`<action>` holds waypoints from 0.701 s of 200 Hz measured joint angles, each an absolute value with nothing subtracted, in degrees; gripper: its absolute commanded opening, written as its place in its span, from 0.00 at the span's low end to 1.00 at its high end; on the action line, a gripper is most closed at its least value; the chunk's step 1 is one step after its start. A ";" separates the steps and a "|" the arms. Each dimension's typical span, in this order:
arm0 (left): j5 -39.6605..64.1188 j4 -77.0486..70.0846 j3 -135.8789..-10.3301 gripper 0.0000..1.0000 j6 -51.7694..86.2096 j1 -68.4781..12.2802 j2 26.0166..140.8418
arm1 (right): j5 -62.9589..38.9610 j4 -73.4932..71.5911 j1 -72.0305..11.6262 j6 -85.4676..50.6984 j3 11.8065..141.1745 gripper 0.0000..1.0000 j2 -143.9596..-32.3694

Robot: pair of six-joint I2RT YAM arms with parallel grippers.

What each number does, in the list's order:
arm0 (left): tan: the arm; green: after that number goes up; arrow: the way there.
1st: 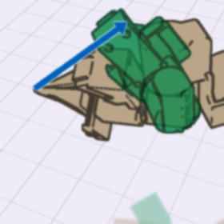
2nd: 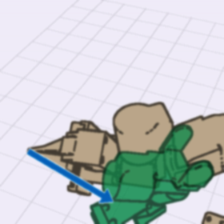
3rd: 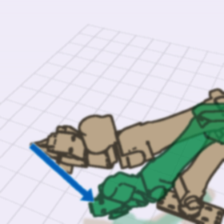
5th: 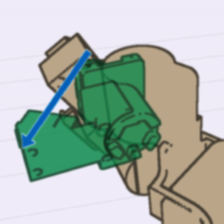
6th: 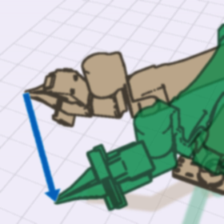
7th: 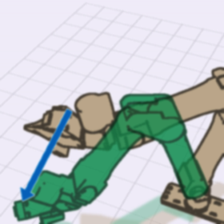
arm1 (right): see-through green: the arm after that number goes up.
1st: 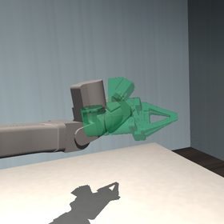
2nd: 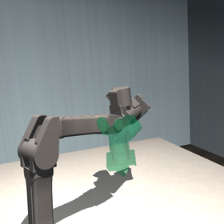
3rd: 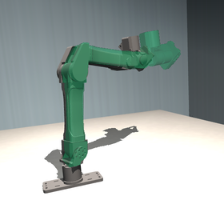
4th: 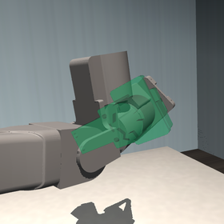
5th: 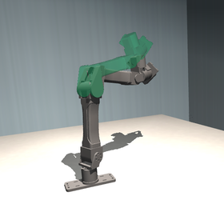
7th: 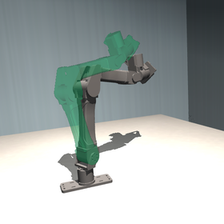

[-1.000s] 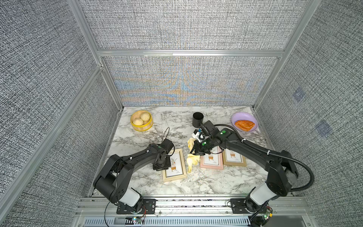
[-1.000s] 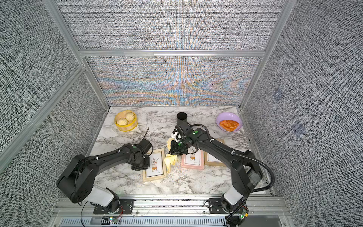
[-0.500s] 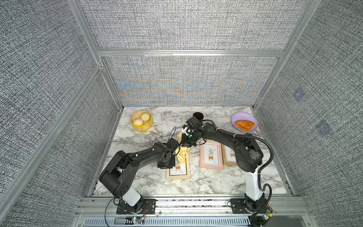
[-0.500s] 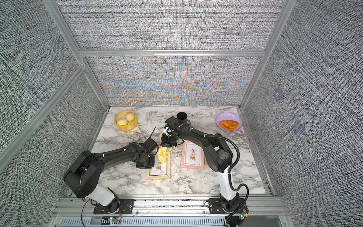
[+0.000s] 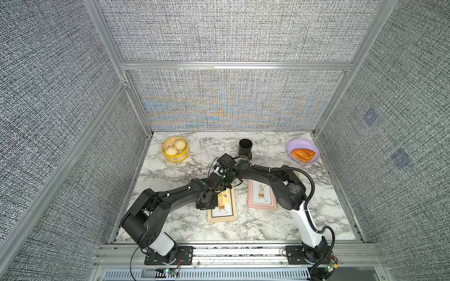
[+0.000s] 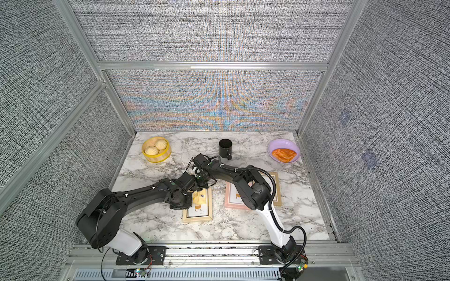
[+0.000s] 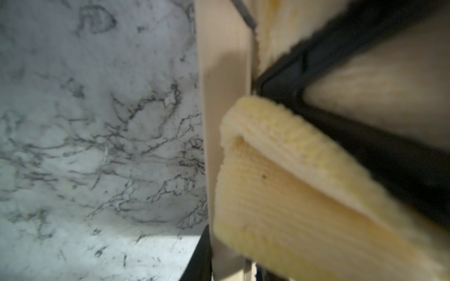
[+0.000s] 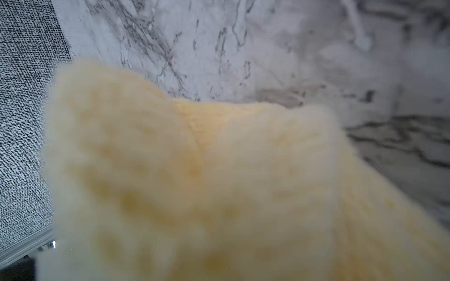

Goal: Wipe the picture frame with a cloth
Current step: Wipe the dirt from the picture frame.

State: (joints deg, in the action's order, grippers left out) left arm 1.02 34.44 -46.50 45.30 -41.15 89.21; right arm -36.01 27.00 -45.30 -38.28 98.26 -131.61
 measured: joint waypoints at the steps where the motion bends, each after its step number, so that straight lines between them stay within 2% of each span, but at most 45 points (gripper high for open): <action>1: 1.02 34.41 -46.48 0.05 45.34 -41.15 89.21 | -36.07 27.09 -45.30 -38.28 98.39 0.00 -131.72; 41: 0.62 33.89 -45.89 0.03 46.19 -41.19 89.19 | -35.97 27.46 -43.99 -36.71 97.21 0.00 -131.09; 89: 0.36 33.71 -45.12 0.02 46.78 -41.28 89.08 | -34.98 34.76 -37.17 -32.62 91.29 0.00 -125.34; 140: 0.36 32.08 -43.92 0.04 46.74 -41.28 87.50 | -32.86 38.68 -40.27 -30.79 97.76 0.00 -128.44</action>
State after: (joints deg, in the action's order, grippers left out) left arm 0.36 32.08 -43.92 46.74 -41.28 87.50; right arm -32.86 38.68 -40.27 -30.79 97.76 -128.44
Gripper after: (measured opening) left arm 0.243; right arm 0.081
